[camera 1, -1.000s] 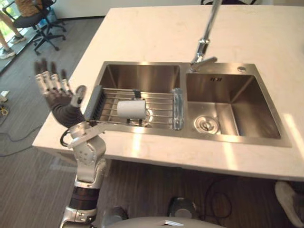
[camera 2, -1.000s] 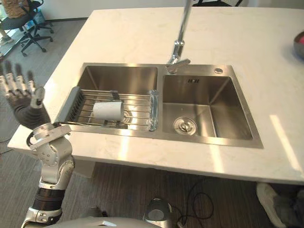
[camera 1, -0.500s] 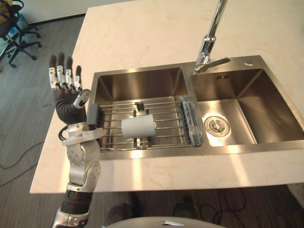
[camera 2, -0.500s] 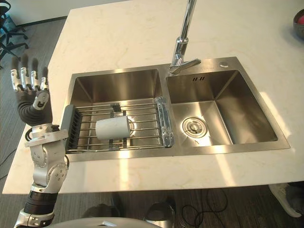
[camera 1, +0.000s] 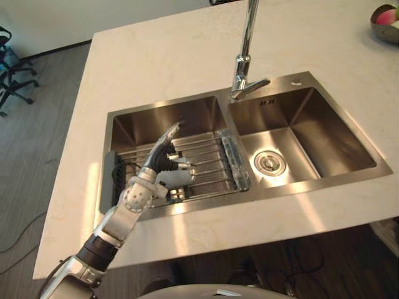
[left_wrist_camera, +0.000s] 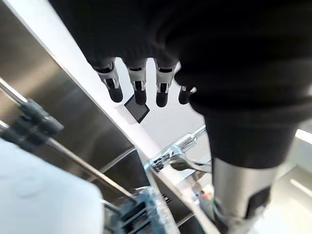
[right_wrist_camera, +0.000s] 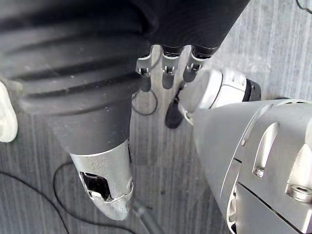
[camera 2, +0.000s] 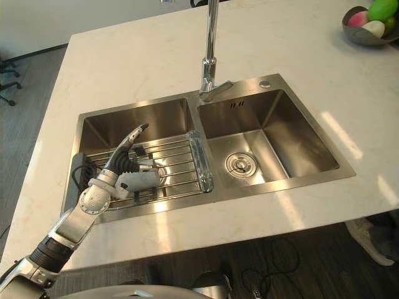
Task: Walk over to the sink, pick up the cup, carry it to the dishwasher, place the cup inside the dishwasher, then close the dishwasher door
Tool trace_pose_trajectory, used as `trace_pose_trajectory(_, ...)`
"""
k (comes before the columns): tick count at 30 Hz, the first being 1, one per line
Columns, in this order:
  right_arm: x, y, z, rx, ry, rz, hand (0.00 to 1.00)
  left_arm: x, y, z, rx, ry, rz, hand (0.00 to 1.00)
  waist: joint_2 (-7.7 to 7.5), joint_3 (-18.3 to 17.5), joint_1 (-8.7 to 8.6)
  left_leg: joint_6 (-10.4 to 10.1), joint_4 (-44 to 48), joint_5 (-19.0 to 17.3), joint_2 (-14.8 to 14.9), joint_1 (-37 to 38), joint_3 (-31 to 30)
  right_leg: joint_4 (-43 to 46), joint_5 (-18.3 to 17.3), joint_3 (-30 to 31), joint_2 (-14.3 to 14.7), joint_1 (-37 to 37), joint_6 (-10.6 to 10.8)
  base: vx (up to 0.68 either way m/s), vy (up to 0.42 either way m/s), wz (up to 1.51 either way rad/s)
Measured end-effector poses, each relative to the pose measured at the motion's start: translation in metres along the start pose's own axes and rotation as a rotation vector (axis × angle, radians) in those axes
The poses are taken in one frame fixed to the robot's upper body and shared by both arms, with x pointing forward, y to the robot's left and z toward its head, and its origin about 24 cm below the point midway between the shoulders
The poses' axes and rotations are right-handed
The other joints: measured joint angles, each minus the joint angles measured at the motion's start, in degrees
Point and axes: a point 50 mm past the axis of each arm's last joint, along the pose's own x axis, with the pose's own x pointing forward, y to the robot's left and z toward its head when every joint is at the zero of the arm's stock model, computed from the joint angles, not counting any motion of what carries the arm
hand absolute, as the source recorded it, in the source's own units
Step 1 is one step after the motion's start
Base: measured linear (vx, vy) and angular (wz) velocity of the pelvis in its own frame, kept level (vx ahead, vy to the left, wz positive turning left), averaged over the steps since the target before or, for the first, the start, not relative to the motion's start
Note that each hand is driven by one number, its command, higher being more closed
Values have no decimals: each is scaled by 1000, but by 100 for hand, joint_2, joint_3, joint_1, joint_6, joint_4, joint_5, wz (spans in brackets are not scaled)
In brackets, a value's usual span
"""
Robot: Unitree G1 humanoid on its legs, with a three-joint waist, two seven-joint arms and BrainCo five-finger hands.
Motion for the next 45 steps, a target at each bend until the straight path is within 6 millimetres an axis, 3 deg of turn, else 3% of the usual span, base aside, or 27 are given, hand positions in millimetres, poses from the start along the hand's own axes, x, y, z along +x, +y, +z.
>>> trace_pose_trajectory(8,2,6,14,-56,-17,8,0,-12,11,-15,185,41,-46,0,3,-2,-7,-61,-392,203,-43,78,-393,-268,133,-179,97,75,-192,-91,-8,6)
trace_pose_trajectory(15,4,14,16,-116,-9,33,0,-15,11,-14,195,20,-74,0,9,-5,-43,-13,-390,239,-42,54,-562,-321,175,-372,133,183,-42,50,-29,9)
trace_pose_trajectory(22,9,33,17,-128,-8,83,0,-18,17,-13,322,-8,-55,0,13,1,20,-15,-389,237,-39,82,-625,-322,139,-490,146,257,-84,23,-15,6)
trace_pose_trajectory(28,8,29,17,-110,-10,74,0,-25,11,-18,339,12,-107,0,31,12,7,-30,-391,225,-7,107,-579,-322,110,-454,166,256,-129,-47,-11,-4)
trace_pose_trajectory(34,6,23,14,-147,7,61,0,-33,-13,-20,311,18,-263,0,74,42,-58,-62,-391,205,39,120,-553,-322,106,-429,206,246,-122,-12,-15,-3)
trace_pose_trajectory(37,5,20,12,-163,10,56,0,-35,-14,-21,309,32,-291,0,86,56,-63,-78,-391,192,49,116,-552,-321,85,-421,219,244,-115,0,0,0)
trace_pose_trajectory(45,6,27,8,-140,14,79,0,-37,-7,-24,348,40,-172,0,68,73,-49,-82,-390,153,48,115,-546,-320,64,-417,222,245,-107,0,0,0)
